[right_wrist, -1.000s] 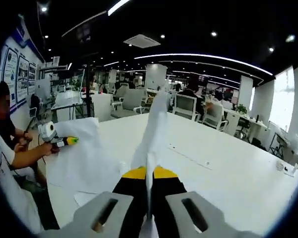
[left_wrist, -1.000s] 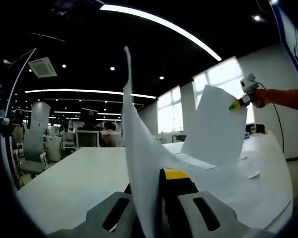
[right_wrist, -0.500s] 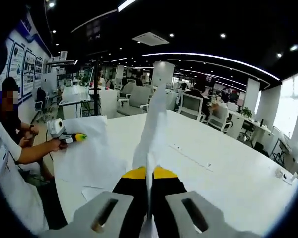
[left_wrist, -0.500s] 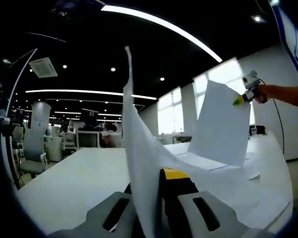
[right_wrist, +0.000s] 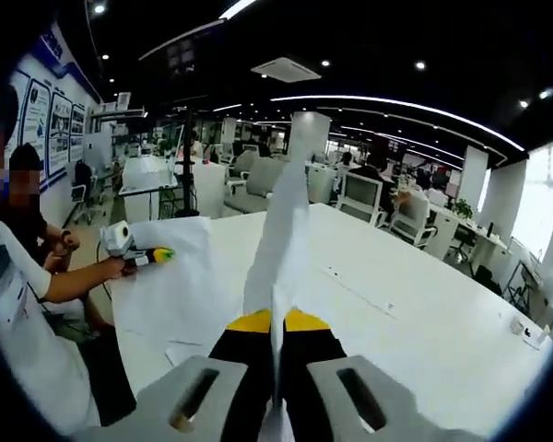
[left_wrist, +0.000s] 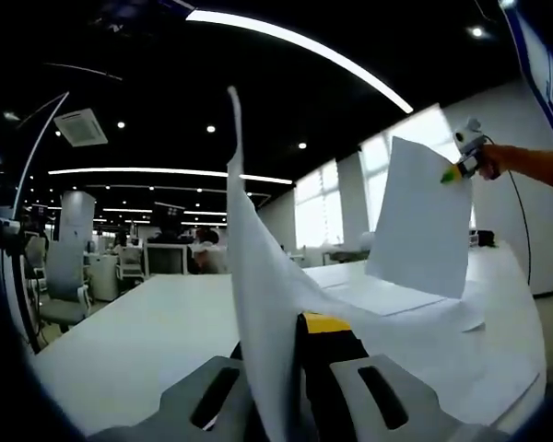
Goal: Organize the stack of printing papers by aligning and flattening the scattered papers on the table
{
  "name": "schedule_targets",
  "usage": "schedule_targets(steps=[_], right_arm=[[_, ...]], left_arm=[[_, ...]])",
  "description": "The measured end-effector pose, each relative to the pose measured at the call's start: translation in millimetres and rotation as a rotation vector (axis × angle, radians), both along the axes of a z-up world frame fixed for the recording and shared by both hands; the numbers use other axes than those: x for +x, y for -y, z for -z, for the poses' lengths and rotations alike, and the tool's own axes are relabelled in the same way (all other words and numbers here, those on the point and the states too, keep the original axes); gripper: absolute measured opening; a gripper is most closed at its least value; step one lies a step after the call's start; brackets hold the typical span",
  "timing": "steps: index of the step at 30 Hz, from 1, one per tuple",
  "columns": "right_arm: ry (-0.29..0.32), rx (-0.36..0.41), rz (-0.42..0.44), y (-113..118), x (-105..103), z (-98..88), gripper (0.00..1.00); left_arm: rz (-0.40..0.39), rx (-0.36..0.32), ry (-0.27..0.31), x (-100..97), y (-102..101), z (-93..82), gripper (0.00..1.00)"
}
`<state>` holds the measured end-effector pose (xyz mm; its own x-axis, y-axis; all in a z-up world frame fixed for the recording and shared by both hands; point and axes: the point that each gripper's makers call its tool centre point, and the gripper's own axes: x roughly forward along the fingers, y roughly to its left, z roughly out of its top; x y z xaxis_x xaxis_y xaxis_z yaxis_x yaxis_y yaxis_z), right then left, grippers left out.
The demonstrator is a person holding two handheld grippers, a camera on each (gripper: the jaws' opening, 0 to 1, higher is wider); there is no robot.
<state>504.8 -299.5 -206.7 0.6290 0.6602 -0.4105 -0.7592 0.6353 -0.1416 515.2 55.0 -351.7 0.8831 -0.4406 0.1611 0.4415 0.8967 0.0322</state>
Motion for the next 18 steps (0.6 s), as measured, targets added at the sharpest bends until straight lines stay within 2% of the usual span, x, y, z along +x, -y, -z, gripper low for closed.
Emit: schedule_targets(steps=[6,11,14,18], right_arm=[[0.0,-0.029,-0.022,-2.9,-9.4,-5.2,0.0],[-0.024,-0.06,-0.079,-13.0,-22.7,-6.9,0.0],[-0.035,-0.089,-0.089,-15.6,-25.7,-7.7,0.0],[-0.036,-0.09,-0.095,-18.0,-27.3,-14.2,0.0]], left_arm=[[0.002,0.0,0.002,-0.4,0.5,-0.1,0.06],[0.003,-0.001,0.003,-0.8,0.5,-0.2,0.06],[0.004,-0.001,0.003,-0.8,0.7,-0.1,0.06],[0.004,-0.001,0.005,-0.9,0.7,-0.2,0.06]])
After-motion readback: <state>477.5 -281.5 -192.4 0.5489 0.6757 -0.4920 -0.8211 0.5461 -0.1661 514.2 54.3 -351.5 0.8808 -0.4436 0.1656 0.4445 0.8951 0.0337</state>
